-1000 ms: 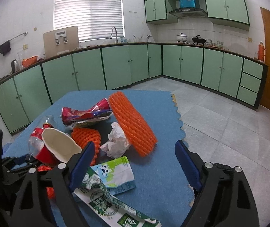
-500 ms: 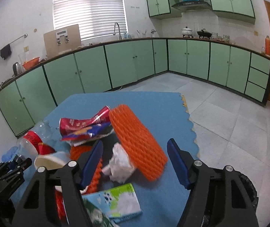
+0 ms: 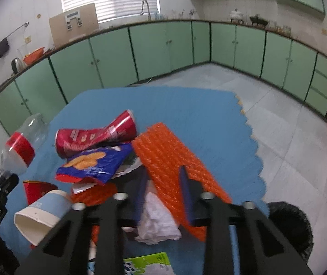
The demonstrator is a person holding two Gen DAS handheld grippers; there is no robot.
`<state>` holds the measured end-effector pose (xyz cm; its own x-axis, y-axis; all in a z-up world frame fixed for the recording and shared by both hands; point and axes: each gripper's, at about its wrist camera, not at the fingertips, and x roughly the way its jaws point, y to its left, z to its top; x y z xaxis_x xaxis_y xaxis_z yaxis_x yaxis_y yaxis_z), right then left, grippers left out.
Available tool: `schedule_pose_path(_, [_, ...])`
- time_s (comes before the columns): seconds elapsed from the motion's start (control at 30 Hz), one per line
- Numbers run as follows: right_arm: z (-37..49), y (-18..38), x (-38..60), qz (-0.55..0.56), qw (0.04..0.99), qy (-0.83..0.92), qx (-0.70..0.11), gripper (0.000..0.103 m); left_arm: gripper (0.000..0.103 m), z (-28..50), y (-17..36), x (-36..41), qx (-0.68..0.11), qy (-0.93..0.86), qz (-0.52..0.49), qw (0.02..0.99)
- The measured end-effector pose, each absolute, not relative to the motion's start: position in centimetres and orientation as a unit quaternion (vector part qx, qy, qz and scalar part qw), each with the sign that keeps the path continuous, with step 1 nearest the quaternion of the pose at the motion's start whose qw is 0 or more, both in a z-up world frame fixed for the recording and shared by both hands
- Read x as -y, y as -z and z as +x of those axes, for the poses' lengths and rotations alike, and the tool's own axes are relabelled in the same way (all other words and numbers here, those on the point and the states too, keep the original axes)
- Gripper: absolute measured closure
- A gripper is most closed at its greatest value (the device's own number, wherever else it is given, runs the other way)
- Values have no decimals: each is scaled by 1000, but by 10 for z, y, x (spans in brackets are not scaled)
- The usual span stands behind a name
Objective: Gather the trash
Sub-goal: 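Grasp the clear bottle cap with the left gripper while the right grasps the orange foam net, then carry the bottle and foam net to the black bin and release both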
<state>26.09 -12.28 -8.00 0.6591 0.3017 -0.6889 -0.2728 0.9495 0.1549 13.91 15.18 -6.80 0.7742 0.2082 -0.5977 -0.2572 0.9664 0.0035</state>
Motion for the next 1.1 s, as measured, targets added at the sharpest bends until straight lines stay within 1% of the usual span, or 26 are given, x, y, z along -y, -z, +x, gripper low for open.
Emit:
schedule_pose_path(0.03, [258,78,122,19,912,-159,-377,92,73,139,68,-152,-311,-123,-38,942])
schedule_pose_path(0.27, [235,42,139,30,932,-171,-318,93,73,136,52,-146,-292,-116,-33,949])
schedule_pose_path(0.47, [219,12,166,45,944,-158,-285,93,73,130,27,-122,-266,-84,-25,960])
schedule_pose_path(0.8, [176,-16,235,83,960,-119,-240,93,73,129,0,-36,-244,26,-8,969])
schedule_pose_path(1.1, [139,-2,312,102,963,-31,-246,93,73,135,12,72,-255,143,9,956])
